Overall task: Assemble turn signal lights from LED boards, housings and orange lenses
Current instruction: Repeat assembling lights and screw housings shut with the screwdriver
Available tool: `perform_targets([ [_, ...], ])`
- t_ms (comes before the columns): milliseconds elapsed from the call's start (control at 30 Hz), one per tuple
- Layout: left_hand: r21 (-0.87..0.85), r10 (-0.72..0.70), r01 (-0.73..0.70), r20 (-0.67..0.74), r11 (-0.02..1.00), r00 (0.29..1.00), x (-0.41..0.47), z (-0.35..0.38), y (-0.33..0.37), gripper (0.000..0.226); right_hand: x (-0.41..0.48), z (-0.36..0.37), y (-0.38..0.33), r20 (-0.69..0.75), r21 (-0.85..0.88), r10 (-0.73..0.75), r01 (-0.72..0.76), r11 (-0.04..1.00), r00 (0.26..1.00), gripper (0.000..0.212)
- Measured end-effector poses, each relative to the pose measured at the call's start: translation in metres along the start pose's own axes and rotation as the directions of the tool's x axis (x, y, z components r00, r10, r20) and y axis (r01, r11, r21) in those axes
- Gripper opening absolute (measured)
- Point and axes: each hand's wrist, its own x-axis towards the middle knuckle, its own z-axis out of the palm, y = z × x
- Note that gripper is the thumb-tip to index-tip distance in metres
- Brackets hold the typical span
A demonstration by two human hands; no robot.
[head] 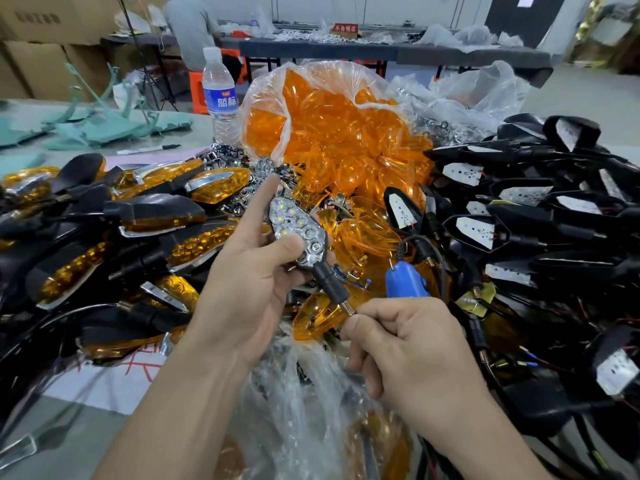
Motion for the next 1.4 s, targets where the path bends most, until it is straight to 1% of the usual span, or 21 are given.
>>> perform_targets([
  [167, 0.194, 0.048, -0.056, 0.047, 0.979, 0.998, -0.001, 0.004, -0.001, 0.061, 0.002, 0.002, 0.000, -0.041, -0.030, 0.029, -0.031, 0.999, 0.999, 0.028],
  [233, 0.265, 0.073, -0.087, 0.062, 0.960, 0.995, -0.001, 0.003, -0.001, 0.061, 0.001, 0.003, -0.001, -0.061, -0.067, 0.024, -0.028, 0.997, 0.998, 0.027],
  [300, 0.324, 0.099, -0.121, 0.085, 0.938, 0.992, -0.002, 0.001, 0.000, 0.064, 0.000, 0.005, -0.001, -0.063, -0.116, 0.024, -0.031, 0.993, 0.998, 0.028],
  [367, 0.368, 0.124, -0.155, 0.106, 0.917, 0.987, -0.002, 0.000, 0.001, 0.071, -0.002, 0.005, -0.003, -0.074, -0.120, 0.029, -0.037, 0.992, 0.997, 0.023],
  [433, 0.376, 0.152, -0.188, 0.125, 0.907, 0.981, -0.002, -0.003, 0.002, 0.076, -0.001, 0.004, -0.004, -0.085, -0.059, 0.040, -0.045, 0.997, 0.996, 0.018],
  [500, 0.374, 0.164, -0.204, 0.137, 0.905, 0.977, -0.001, -0.004, 0.002, 0.073, -0.001, 0.003, -0.006, -0.063, 0.004, 0.053, -0.053, 0.999, 0.997, 0.024],
  [567, 0.367, 0.156, -0.193, 0.128, 0.910, 0.979, -0.001, -0.005, 0.001, 0.070, -0.002, 0.002, -0.005, -0.043, -0.005, 0.025, -0.026, 1.000, 0.999, 0.037],
  [633, 0.353, 0.137, -0.171, 0.120, 0.920, 0.983, 0.000, -0.005, 0.000, 0.067, -0.003, 0.002, -0.006, -0.042, -0.003, 0.002, -0.003, 1.000, 0.999, 0.041],
  [767, 0.360, 0.126, -0.171, 0.145, 0.917, 0.981, 0.001, -0.006, -0.002, 0.066, -0.004, 0.006, -0.005, -0.026, -0.024, -0.004, 0.004, 1.000, 1.000, 0.039],
  [900, 0.345, 0.100, -0.160, 0.185, 0.925, 0.978, 0.002, -0.011, -0.001, 0.073, -0.002, 0.008, -0.006, 0.030, -0.072, 0.024, -0.022, 0.997, 0.999, 0.033],
  [967, 0.340, 0.092, -0.158, 0.202, 0.927, 0.975, 0.002, -0.014, 0.000, 0.081, -0.002, 0.008, -0.005, 0.006, -0.102, 0.021, -0.020, 0.995, 1.000, 0.034],
  [1100, 0.381, 0.114, -0.188, 0.208, 0.905, 0.972, 0.002, -0.014, -0.001, 0.092, -0.003, 0.007, -0.005, -0.050, -0.069, 0.022, -0.026, 0.997, 0.998, 0.043],
  [1300, 0.389, 0.101, -0.183, 0.222, 0.903, 0.970, 0.005, -0.017, -0.003, 0.085, -0.007, 0.016, -0.004, -0.122, -0.179, 0.027, -0.049, 0.983, 0.992, 0.042],
  [1400, 0.381, 0.097, -0.181, 0.229, 0.907, 0.969, 0.006, -0.018, -0.005, 0.082, -0.008, 0.019, -0.003, -0.142, -0.175, 0.001, -0.027, 0.984, 0.990, 0.042],
])
